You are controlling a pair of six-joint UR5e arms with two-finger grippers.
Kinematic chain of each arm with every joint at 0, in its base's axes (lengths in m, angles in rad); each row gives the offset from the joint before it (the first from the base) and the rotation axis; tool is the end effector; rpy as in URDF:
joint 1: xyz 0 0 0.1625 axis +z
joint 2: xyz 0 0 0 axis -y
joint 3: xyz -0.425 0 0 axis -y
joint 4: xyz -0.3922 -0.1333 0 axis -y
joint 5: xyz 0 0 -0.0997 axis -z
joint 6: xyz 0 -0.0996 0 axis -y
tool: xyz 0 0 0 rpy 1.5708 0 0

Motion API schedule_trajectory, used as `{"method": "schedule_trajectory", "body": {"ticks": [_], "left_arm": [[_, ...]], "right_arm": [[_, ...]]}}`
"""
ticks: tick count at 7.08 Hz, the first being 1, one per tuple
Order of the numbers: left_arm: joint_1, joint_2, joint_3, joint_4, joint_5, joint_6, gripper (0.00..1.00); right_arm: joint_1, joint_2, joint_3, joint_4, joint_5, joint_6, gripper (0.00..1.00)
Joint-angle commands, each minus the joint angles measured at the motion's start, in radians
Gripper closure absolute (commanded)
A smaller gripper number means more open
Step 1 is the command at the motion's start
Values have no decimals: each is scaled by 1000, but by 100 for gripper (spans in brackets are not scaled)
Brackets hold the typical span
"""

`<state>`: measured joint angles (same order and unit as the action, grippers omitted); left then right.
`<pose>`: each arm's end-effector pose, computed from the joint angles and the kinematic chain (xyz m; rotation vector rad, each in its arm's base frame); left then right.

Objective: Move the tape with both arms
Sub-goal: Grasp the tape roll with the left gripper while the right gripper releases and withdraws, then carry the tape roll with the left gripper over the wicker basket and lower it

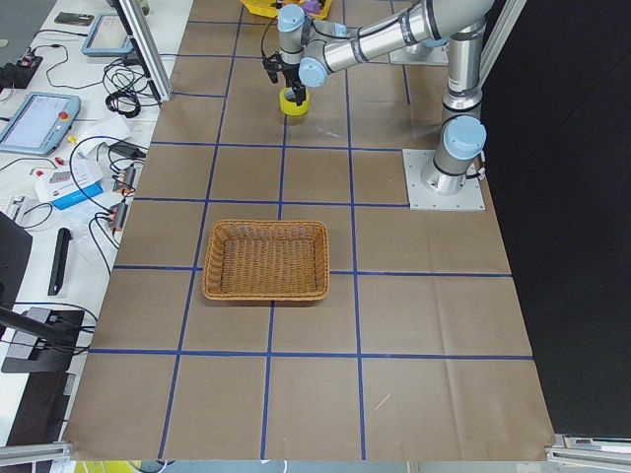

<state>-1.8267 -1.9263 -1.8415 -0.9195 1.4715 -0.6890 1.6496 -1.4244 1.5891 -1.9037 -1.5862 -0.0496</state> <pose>-0.2822 -0.5131 0.2345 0.6517 -2.9709 -0.0348 0.1757 -0.5517 0.4372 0.1980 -3.1113 0.2631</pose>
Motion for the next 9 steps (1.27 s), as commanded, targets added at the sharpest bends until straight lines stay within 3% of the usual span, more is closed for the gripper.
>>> {"method": "schedule_trajectory", "body": {"ticks": [1, 3, 4, 5, 6, 7, 9], "left_arm": [[-26, -49, -34, 41, 1, 88, 32], [-23, -59, -33, 47, 0, 91, 76], [-22, -57, -35, 48, 0, 94, 89], [-16, -48, -25, 47, 0, 98, 95], [9, -15, -25, 44, 15, 115, 96], [103, 72, -38, 15, 76, 185, 96], [359, 232, -6, -231, 85, 622, 95]], "right_arm": [[-25, -16, 12, 12, -1, -53, 0], [-27, -31, 20, 27, -1, -56, 0], [-28, -31, 20, 61, -3, -56, 0], [-33, -37, 20, 133, -8, -53, 0], [-45, -51, 18, 225, -9, -43, 0], [-75, -60, 11, 271, -9, -41, 0], [-80, -73, -30, 273, -9, -38, 0]]}}
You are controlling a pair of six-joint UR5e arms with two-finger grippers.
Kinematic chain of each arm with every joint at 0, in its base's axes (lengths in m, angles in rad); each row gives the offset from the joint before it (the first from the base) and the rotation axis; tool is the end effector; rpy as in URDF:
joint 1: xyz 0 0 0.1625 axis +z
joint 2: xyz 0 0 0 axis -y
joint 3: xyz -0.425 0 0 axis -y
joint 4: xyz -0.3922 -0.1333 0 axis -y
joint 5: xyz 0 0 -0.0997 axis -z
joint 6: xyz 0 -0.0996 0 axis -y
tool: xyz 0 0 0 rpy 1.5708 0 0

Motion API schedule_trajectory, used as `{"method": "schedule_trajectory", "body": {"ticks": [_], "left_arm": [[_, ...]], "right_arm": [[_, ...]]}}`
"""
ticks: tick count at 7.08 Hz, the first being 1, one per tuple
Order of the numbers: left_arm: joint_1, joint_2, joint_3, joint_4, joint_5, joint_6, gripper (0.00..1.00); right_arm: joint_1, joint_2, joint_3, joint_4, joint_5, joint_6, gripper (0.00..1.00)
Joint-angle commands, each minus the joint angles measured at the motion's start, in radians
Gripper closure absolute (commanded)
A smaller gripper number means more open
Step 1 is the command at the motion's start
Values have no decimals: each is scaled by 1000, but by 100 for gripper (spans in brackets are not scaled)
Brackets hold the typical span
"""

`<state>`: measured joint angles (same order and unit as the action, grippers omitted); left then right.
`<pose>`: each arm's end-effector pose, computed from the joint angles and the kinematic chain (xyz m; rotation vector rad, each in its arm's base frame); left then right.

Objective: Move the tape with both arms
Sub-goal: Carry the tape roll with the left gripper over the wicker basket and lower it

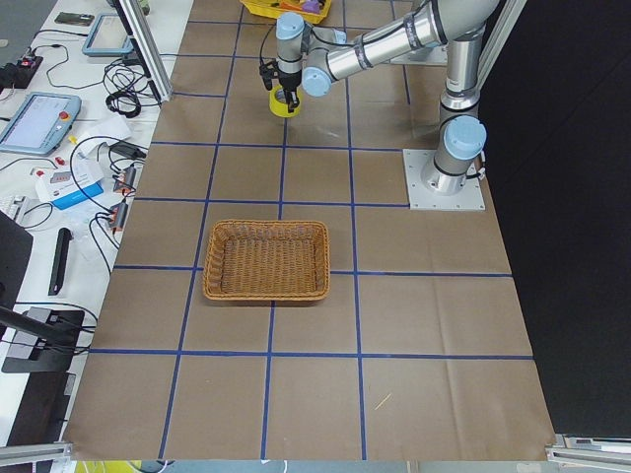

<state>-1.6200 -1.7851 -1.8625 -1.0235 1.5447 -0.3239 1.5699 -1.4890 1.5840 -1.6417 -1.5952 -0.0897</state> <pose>-0.1622 -0.5298 0.2923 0.4247 -3.0786 0.0555 0.1304 -0.5225 0.4469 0.1389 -3.1150 -0.0392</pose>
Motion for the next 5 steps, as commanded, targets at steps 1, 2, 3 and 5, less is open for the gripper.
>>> {"method": "schedule_trajectory", "body": {"ticks": [1, 2, 3, 5], "left_arm": [[315, 114, 25, -171, 12, 508, 95], [474, 106, 35, -171, 9, 740, 95], [605, 40, 96, -161, 9, 1005, 95], [769, -196, 317, -127, 8, 1291, 96]], "right_arm": [[5, -17, -36, 11, 6, 4, 0], [13, -20, -38, 13, 11, 4, 0], [36, -24, -36, 11, 11, 36, 0], [51, -20, -33, 8, 12, 45, 0]]}}
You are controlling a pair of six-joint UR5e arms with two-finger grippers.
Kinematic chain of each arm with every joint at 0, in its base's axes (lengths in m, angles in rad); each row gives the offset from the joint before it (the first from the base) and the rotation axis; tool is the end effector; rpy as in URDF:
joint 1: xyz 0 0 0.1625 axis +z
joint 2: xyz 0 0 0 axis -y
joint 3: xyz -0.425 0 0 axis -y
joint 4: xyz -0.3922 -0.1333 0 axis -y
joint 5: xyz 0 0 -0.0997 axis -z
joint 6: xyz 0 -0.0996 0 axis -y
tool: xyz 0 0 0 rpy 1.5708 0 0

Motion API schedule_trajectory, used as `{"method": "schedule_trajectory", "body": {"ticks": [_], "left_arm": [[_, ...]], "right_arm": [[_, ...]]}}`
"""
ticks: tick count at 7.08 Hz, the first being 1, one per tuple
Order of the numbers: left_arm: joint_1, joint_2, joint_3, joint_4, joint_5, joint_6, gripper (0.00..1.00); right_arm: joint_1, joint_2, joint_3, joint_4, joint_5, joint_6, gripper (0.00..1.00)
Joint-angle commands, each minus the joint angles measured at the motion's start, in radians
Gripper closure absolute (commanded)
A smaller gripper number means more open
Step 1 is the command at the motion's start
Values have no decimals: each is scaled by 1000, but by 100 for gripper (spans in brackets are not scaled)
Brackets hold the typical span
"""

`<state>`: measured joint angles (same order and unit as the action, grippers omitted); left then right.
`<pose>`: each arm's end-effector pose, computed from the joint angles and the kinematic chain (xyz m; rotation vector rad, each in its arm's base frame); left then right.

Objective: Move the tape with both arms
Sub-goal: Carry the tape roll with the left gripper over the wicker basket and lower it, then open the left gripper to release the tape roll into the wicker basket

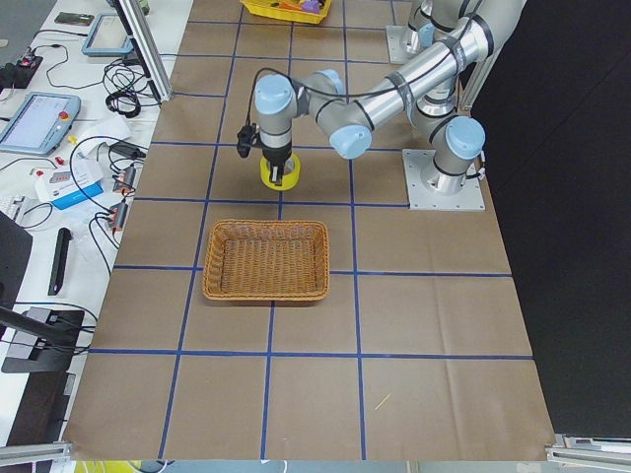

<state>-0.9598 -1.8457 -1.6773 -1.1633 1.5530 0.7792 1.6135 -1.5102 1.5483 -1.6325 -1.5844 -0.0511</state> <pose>0.2230 -0.5539 0.3286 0.2640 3.1270 -0.0493 0.1540 -0.5136 0.4746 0.1464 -3.1242 0.0368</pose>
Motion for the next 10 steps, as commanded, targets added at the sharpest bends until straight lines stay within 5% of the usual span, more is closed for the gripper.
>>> {"method": "schedule_trajectory", "body": {"ticks": [1, 2, 3, 4, 5, 7, 10], "left_arm": [[151, -220, 198, 13, -1, 249, 95], [160, -254, 197, 13, 1, 239, 95], [161, -254, 177, 22, -1, 233, 79], [161, -256, 174, 45, -1, 235, 27], [161, -253, 180, 45, 2, 236, 0], [144, -213, 182, 18, 5, 188, 0], [-73, 32, 186, -340, 5, -199, 0]], "right_arm": [[5, 2, 4, -1, 1, 5, 0], [8, 4, 7, -1, 1, 5, 0], [5, 5, 7, -1, 1, 5, 0], [5, 7, 9, -1, 1, 5, 0], [5, 4, 9, 0, 1, 5, 0], [5, 5, 12, 0, 1, 5, 0], [3, 10, 15, 0, 3, 4, 0]]}}
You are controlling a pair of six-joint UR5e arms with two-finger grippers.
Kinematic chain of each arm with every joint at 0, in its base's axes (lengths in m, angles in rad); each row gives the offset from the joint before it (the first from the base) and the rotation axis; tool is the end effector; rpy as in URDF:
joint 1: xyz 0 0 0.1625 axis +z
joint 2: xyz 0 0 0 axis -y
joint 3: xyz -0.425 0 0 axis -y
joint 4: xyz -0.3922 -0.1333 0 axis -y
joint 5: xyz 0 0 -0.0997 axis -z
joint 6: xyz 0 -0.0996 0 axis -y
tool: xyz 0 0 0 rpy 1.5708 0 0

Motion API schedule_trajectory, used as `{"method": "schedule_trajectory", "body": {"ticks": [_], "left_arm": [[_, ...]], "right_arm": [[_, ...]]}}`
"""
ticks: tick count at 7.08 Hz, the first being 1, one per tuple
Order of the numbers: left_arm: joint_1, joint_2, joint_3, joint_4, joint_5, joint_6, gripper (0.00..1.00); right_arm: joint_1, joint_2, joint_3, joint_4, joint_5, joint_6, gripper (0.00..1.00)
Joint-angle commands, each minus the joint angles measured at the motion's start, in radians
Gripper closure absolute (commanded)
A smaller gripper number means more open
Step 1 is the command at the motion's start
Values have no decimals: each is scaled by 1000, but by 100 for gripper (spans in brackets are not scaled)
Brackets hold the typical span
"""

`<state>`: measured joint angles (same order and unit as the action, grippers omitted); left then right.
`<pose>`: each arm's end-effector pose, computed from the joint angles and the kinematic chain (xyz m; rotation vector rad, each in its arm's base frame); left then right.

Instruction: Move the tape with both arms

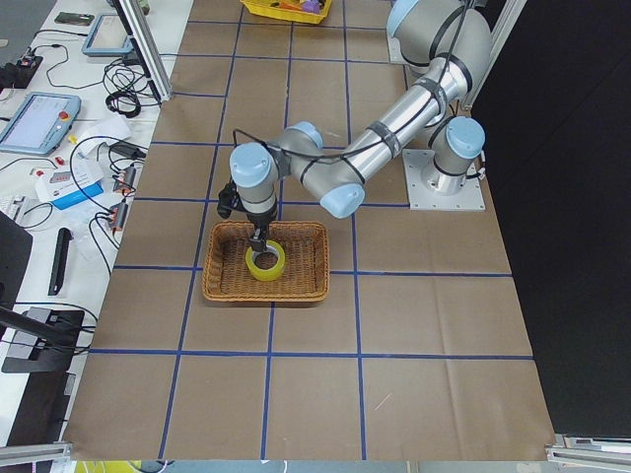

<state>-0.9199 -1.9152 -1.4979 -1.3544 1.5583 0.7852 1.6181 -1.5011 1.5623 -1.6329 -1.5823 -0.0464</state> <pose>0.2658 -0.5711 0.3524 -0.2072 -3.0886 -0.0515 0.1566 -0.5140 0.4630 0.1466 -3.1267 0.0014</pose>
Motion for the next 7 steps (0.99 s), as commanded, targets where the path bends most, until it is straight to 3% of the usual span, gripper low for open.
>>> {"method": "schedule_trajectory", "body": {"ticks": [1, 3, 4, 7], "left_arm": [[-231, 157, 17, -232, 2, -394, 0], [-520, 250, -22, -258, -12, -745, 0], [-647, 301, -45, -246, -3, -803, 0], [-698, 312, -55, -192, -1, -805, 0]], "right_arm": [[0, 1, 1, 1, 1, -1, 0], [-1, 2, 1, -1, -1, -1, 0], [-4, 4, 1, -8, 2, -1, 0], [-6, 4, 1, -5, 1, -1, 0]]}}
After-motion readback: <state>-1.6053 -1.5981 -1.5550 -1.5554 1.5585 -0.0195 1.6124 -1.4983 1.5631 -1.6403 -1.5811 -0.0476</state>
